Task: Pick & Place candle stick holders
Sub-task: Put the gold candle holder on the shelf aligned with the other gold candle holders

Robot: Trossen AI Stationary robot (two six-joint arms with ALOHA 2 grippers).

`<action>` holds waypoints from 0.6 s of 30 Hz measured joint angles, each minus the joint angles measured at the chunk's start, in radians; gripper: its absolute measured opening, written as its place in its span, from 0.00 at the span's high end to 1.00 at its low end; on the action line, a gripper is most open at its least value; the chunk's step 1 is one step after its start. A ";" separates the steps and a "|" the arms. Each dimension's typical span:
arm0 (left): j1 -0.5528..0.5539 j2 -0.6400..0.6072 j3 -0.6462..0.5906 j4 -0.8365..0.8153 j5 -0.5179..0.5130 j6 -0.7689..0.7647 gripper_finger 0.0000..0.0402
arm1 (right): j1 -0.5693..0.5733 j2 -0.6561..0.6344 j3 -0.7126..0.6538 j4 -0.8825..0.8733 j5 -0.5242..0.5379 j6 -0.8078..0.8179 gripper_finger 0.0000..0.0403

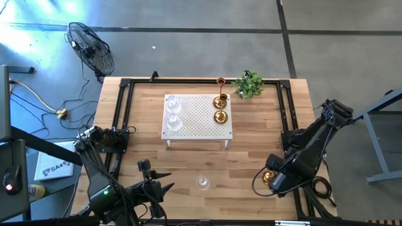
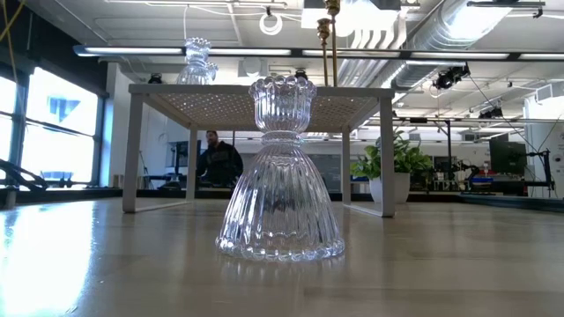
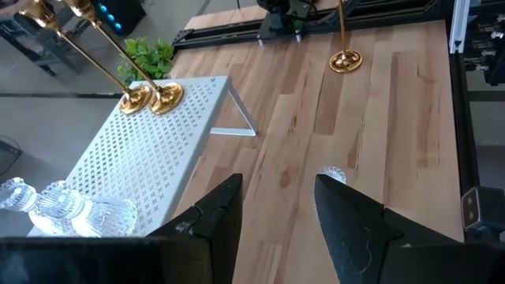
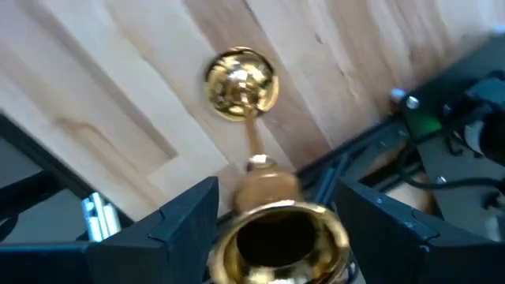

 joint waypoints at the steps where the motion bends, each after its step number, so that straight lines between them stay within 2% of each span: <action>1: 0.000 0.000 0.000 0.000 -0.006 0.001 0.62 | -0.004 -0.001 0.003 0.011 0.002 -0.010 0.39; 18: -0.001 0.000 0.000 0.000 0.000 -0.003 0.62 | -0.007 -0.003 0.006 0.041 0.057 -0.039 0.39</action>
